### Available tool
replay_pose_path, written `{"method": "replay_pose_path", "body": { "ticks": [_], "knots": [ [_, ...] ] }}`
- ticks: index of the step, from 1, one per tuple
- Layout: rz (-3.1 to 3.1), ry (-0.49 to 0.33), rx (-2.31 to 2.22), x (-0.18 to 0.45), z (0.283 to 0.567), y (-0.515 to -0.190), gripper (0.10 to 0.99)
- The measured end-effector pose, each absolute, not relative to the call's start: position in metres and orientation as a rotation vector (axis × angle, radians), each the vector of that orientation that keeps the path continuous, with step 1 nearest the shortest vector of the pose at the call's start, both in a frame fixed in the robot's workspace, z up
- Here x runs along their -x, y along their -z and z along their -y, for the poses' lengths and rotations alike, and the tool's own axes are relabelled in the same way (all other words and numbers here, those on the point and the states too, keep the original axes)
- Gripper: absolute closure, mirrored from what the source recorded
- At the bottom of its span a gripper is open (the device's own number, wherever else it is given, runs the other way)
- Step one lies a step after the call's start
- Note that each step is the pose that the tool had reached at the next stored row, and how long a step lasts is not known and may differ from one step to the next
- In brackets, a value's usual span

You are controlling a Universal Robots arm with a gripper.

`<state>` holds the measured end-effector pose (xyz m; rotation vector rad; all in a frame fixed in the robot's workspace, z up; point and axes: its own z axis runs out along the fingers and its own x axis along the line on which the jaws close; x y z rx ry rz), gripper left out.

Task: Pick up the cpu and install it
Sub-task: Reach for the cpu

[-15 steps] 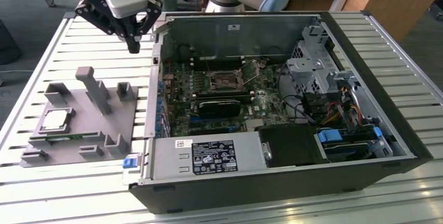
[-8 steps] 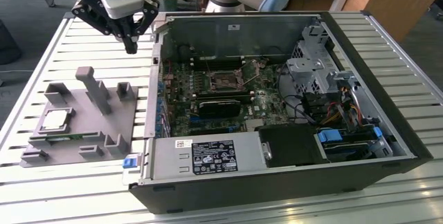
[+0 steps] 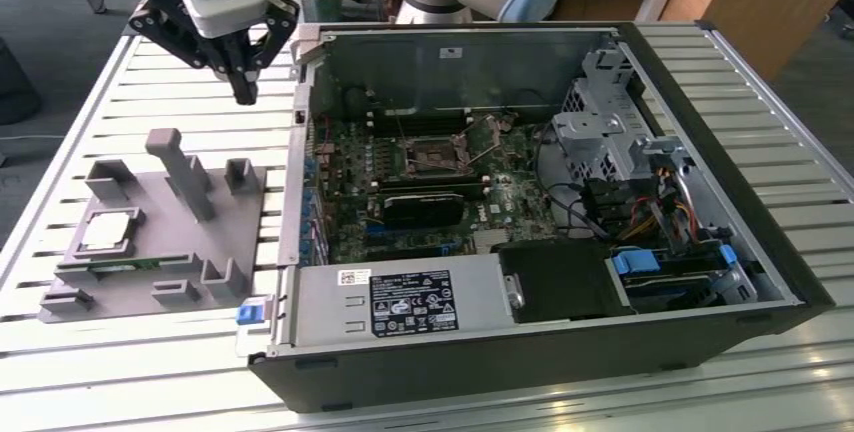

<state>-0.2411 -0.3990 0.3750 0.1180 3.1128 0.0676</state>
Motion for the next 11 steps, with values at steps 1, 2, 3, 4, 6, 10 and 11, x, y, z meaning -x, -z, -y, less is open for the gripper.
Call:
{"method": "replay_pose_path", "body": {
  "ticks": [1,2,3,4,6,10,11],
  "knots": [
    [-3.113,-0.068,-0.118,0.2419,0.3989,-0.3749,0.980],
    [-3.113,-0.068,-0.118,0.2428,0.3989,-0.3748,0.980],
    [-3.113,-0.068,-0.118,0.2435,0.3989,-0.3747,0.980],
    [-3.113,-0.068,-0.118,0.2441,0.3989,-0.3746,0.980],
    [-3.113,-0.068,-0.118,0.2454,0.3989,-0.3744,0.980],
    [-3.113,-0.068,-0.118,0.2479,0.3989,-0.3740,0.980],
    [-3.113,-0.068,-0.118,0.2484,0.3989,-0.3739,0.980]
  ]
}}
